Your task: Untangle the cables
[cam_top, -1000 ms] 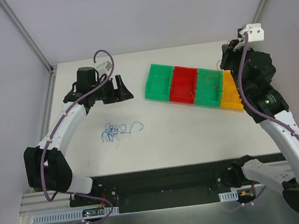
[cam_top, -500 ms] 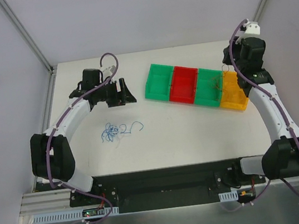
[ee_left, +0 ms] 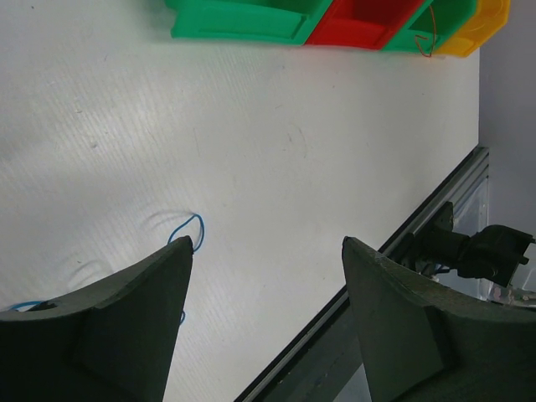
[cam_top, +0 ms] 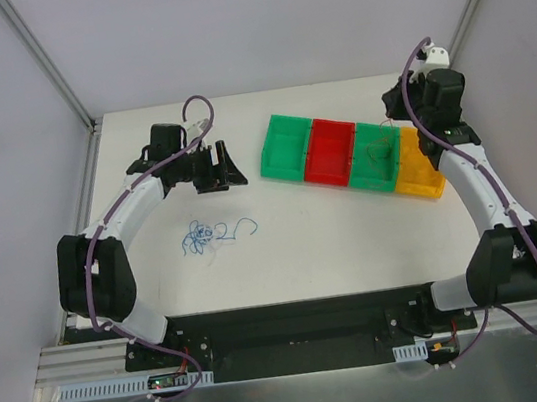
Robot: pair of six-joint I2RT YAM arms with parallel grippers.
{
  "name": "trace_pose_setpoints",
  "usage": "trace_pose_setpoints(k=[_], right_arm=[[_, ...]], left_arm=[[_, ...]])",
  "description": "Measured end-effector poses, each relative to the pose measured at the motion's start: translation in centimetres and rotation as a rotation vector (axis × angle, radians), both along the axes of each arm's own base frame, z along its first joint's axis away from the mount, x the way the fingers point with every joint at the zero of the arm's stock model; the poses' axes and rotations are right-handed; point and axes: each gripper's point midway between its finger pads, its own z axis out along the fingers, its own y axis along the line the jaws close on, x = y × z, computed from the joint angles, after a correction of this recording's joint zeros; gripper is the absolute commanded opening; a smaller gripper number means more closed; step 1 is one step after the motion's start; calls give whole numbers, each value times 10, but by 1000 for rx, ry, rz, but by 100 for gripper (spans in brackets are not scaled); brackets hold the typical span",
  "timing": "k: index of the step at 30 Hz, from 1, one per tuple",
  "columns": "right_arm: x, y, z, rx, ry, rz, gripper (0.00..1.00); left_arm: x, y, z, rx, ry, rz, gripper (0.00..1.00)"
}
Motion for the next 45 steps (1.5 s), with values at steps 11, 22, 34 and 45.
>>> trace_pose_setpoints(k=[11,22,34,45], right_arm=[[-2,-13,-49,-99,110,-22,1],[-6,-4,-134,-109,345,54,1],[4,12,-191,-103,552,50,12],[36,3,-184,-221,588,7,45]], left_arm=[[-1,-1,1,-9,2,-5,71],[2,-2,3,-14,-12,-5,70],[1,-3,9,-16,-31,-4,70],[6,3,6,21,-50,29,70]])
